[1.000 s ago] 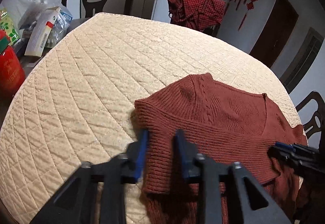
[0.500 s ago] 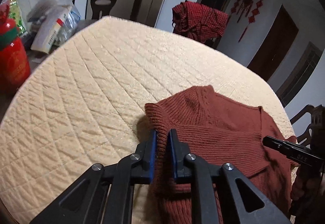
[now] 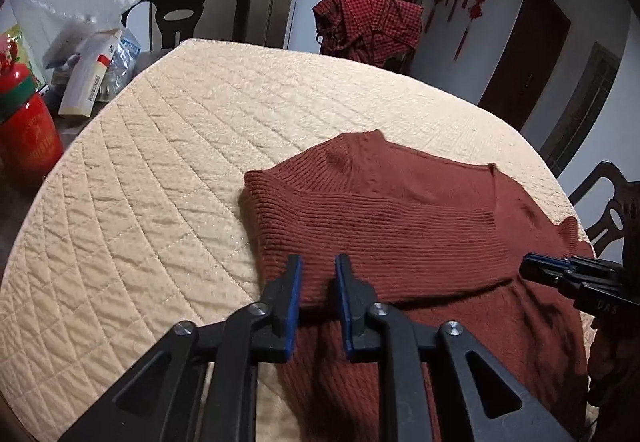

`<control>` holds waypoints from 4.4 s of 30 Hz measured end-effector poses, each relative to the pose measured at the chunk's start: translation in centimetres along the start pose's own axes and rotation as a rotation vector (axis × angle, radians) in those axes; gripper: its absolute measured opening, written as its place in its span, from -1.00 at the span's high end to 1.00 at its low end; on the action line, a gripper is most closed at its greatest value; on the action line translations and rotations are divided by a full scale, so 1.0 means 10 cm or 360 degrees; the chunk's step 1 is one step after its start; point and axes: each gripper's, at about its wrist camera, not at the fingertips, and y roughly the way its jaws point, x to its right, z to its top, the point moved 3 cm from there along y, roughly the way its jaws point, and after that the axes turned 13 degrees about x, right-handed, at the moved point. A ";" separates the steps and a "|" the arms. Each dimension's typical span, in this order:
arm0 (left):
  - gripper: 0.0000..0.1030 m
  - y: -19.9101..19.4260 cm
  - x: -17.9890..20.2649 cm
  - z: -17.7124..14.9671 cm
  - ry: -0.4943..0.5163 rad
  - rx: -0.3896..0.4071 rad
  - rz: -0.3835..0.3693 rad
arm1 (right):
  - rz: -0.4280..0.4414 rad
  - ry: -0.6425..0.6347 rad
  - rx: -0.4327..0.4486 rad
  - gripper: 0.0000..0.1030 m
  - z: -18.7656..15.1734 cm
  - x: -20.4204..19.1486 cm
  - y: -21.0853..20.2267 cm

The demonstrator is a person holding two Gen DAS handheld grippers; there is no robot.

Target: Fold small clothes

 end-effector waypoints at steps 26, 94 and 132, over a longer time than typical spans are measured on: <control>-0.12 -0.45 0.70 -0.40 0.0165 -0.0005 -0.0107 | -0.0240 0.0415 0.0219 0.19 -0.56 0.73 -1.01; 0.00 -0.01 1.26 -0.41 0.0045 -0.0254 -0.0421 | 0.0066 0.0324 0.0153 0.41 -0.36 0.36 -0.67; 0.89 0.25 1.20 0.19 0.0357 -0.0051 -0.0255 | -0.0100 0.0410 0.0178 0.41 -0.37 0.79 -0.69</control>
